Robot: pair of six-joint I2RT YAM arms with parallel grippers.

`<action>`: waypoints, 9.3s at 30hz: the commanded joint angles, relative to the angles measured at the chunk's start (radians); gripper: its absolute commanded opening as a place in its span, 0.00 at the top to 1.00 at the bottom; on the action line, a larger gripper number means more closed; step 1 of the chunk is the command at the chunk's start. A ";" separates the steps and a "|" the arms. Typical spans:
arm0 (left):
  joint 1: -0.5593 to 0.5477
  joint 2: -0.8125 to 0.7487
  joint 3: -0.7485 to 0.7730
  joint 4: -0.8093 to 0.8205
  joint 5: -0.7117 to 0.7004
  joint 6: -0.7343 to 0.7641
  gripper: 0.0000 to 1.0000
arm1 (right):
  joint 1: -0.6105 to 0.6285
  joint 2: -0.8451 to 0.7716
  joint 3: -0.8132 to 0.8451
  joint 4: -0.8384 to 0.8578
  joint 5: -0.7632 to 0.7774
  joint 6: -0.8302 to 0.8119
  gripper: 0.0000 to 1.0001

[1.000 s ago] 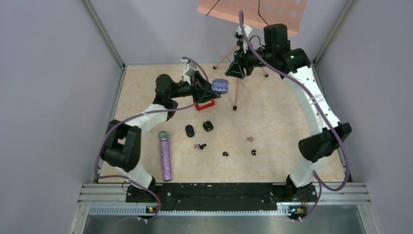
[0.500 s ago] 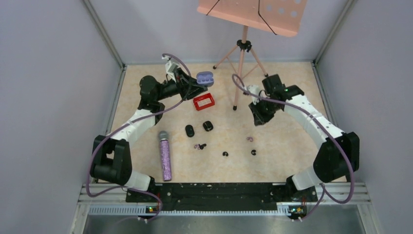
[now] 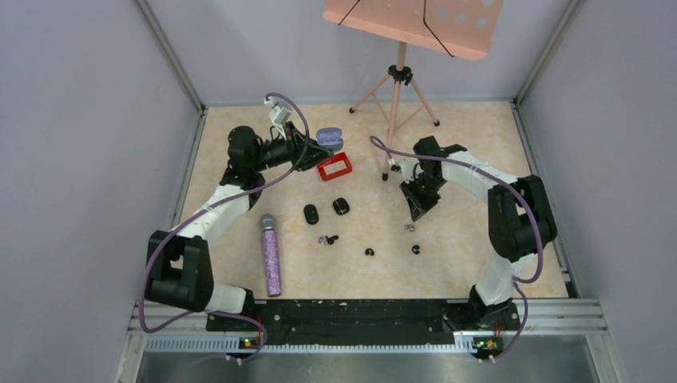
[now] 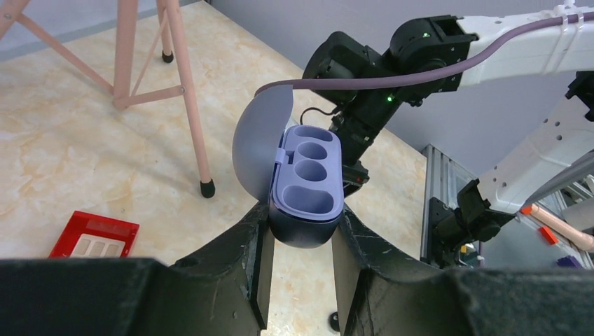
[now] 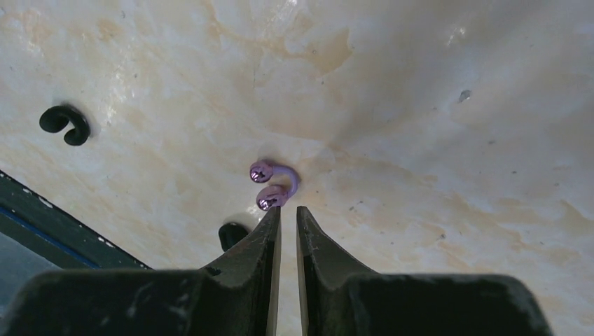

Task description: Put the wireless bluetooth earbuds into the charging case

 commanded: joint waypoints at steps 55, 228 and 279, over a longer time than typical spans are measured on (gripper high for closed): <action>0.055 -0.044 -0.039 0.031 -0.098 -0.002 1.00 | 0.064 0.061 -0.108 0.043 -0.010 0.011 0.94; 0.083 -0.007 0.008 -0.248 -0.032 0.227 1.00 | -0.088 -0.048 0.034 0.044 -0.248 -1.015 1.00; -0.157 0.154 0.279 -0.475 0.340 0.832 1.00 | 0.082 0.141 0.683 -0.114 -1.236 -0.254 1.00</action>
